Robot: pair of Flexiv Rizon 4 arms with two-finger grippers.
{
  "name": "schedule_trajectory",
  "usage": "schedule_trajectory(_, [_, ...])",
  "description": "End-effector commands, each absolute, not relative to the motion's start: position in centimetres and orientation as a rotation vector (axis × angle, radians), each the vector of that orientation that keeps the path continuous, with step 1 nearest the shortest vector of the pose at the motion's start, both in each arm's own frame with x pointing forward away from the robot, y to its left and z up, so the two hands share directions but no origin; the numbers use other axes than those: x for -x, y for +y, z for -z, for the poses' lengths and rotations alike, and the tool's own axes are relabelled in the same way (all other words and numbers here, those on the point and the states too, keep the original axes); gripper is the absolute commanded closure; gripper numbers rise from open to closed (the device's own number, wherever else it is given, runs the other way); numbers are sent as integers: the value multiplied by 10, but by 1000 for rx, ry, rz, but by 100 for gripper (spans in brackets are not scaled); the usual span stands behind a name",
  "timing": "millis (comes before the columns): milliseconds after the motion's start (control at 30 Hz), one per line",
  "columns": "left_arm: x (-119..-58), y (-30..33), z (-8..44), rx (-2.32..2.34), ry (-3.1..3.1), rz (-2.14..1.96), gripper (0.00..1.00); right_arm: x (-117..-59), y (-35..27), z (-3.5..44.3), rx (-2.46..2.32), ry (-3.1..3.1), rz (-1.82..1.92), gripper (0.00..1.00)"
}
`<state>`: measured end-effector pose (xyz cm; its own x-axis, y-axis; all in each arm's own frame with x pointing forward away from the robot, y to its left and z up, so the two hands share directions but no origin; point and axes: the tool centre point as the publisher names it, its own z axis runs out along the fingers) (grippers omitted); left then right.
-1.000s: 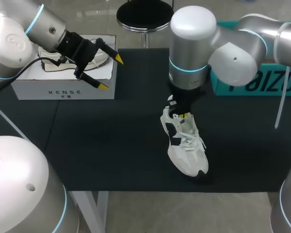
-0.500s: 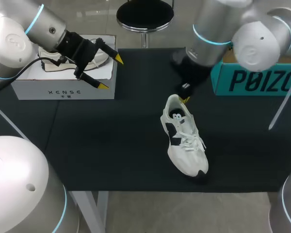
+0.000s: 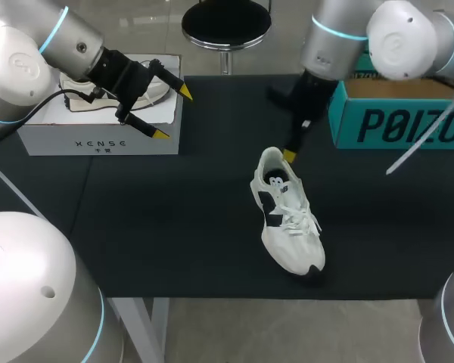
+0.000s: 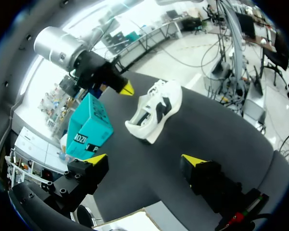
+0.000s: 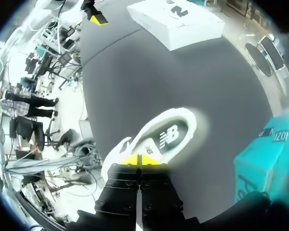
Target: Take the shoe out of the shoebox, open the shoe tongue, remove and reinsert the insole, then place the shoe into the shoebox
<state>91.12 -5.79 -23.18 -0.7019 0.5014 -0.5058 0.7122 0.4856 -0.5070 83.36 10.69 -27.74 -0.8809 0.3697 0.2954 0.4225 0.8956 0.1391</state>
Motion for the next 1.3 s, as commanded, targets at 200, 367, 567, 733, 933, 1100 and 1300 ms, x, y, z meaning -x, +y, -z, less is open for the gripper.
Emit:
schedule_trajectory(200, [-912, -58, 232, -1030, 2448, 1032, 0, -856, 115, 264, 104, -2919, 99, 100])
schedule_trajectory(367, [-912, -58, 232, -1030, 2448, 1032, 0, -856, 115, 259, 1, -3017, 27, 100])
schedule_trajectory(567, [-912, -58, 232, -1030, 2448, 1032, 0, -854, 117, 275, -29, -3059, -128, 100])
schedule_trajectory(733, [-912, -58, 232, -1030, 2448, 1032, 0, -854, 122, 282, 5, -3149, -128, 100])
schedule_trajectory(933, [-912, -58, 232, -1030, 2448, 1032, 0, -867, 131, 290, -31, -3153, -60, 100])
schedule_trajectory(1100, [-912, -58, 232, -1030, 2448, 1032, 0, -876, 126, 291, -16, -3159, -31, 100])
schedule_trajectory(1300, [-912, -58, 232, -1030, 2448, 1032, 0, -887, 115, 287, -19, -3157, -32, 93])
